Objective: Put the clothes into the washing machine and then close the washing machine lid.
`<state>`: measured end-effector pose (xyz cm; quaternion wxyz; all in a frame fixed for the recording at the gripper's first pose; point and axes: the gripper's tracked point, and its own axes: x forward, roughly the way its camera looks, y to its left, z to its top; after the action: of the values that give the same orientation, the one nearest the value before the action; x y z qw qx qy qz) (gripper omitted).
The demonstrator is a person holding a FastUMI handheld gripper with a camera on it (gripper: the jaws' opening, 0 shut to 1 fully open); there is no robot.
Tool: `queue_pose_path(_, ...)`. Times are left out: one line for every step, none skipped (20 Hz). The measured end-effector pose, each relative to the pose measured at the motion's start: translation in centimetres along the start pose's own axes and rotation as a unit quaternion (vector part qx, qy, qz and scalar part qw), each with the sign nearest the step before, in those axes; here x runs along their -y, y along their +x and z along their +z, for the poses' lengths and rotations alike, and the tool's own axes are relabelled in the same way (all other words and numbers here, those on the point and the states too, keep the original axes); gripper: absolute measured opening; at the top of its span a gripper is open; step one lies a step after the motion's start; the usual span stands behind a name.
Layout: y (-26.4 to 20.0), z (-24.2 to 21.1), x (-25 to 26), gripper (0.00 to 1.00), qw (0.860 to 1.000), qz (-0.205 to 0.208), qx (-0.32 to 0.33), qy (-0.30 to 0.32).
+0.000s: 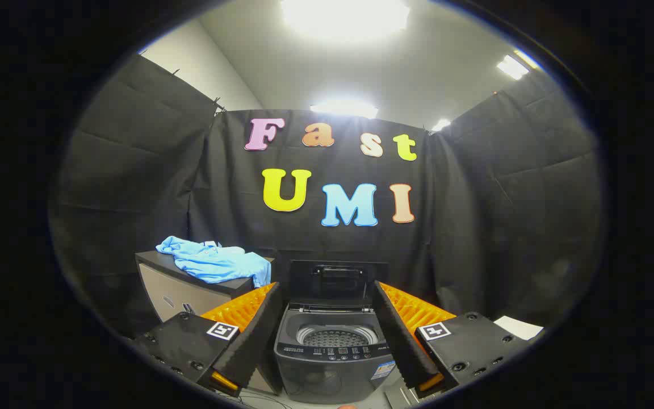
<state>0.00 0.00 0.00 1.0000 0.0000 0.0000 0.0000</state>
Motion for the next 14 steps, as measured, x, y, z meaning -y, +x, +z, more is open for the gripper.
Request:
queue_pose_path(0.06, -0.12, 0.19, 0.99, 1.000, -0.002, 0.000, 0.001)
queue_pose_path(0.08, -0.19, 0.27, 0.99, 1.000, -0.003, -0.001, 0.001)
queue_pose_path(0.07, -0.32, 0.26, 0.99, 1.000, -0.003, -0.001, 0.002)
queue_pose_path(0.11, -0.41, 0.27, 0.99, 1.000, -0.003, -0.001, 0.002)
queue_pose_path(0.14, -0.53, 0.19, 0.99, 1.000, -0.002, -0.002, 0.001)
queue_pose_path(0.28, -0.56, 0.29, 0.99, 1.000, -0.002, -0.002, 0.000)
queue_pose_path(0.17, -0.51, 0.34, 0.99, 1.000, -0.002, 0.000, 0.001)
queue_pose_path(0.14, -0.41, 0.35, 0.99, 1.000, -0.001, 0.001, 0.002)
queue_pose_path(0.09, -0.43, 0.42, 0.99, 1.000, -0.001, 0.002, 0.003)
queue_pose_path(0.15, -0.38, 0.57, 0.99, 1.000, -0.001, 0.003, 0.003)
queue_pose_path(0.13, -0.46, 0.72, 0.99, 1.000, -0.002, 0.004, 0.004)
queue_pose_path(0.19, -0.48, 0.87, 0.99, 1.000, -0.002, 0.004, 0.004)
queue_pose_path(0.11, -0.45, 0.91, 0.99, 1.000, -0.002, 0.005, 0.005)
queue_pose_path(0.13, -0.37, 1.05, 0.99, 1.000, -0.004, 0.006, 0.004)
